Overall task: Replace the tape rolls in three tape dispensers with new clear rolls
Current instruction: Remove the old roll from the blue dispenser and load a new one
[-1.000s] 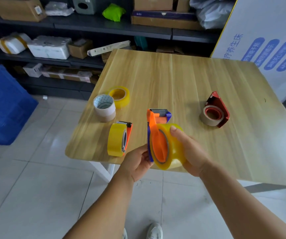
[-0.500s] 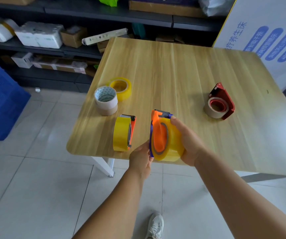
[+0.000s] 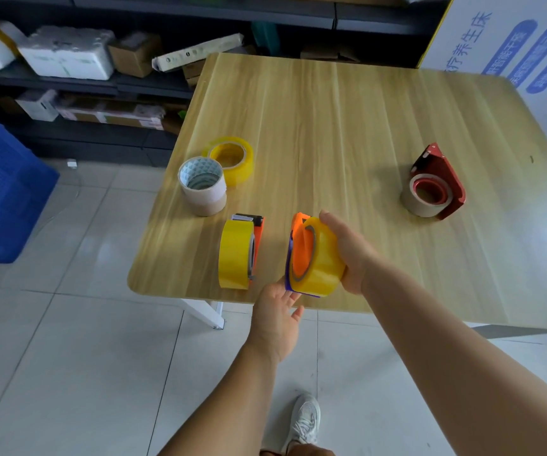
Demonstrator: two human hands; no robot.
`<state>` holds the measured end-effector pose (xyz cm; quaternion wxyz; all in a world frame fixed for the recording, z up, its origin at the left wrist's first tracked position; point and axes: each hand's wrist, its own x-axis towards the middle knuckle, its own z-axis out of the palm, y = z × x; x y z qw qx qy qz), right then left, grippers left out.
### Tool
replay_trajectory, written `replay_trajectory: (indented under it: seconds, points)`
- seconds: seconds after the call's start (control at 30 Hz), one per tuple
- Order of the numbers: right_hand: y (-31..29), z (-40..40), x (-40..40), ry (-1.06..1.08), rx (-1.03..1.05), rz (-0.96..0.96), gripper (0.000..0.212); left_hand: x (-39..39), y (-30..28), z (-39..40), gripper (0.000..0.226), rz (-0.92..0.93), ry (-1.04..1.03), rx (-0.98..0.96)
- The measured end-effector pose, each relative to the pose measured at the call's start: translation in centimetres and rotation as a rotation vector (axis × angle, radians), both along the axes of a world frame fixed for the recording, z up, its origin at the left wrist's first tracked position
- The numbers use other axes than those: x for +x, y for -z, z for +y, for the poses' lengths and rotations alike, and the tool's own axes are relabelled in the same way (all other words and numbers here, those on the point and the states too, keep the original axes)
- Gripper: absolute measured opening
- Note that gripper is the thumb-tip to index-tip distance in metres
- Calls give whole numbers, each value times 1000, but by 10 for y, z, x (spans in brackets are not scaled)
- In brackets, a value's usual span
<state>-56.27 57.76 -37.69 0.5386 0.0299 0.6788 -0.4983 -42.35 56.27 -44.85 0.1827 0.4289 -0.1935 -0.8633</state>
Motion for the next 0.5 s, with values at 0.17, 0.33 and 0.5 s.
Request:
replay_trajectory:
  seconds: [0.17, 0.33, 0.5]
  points:
    - [10, -9, 2, -17, 37, 56, 54, 0, 5, 3, 44, -67, -57, -25]
    - [16, -14, 0, -35, 39, 43, 43, -2, 4, 11, 41, -15, -23, 64]
    - [17, -19, 1, -57, 79, 54, 43, -5, 7, 18, 41, 9, -16, 139]
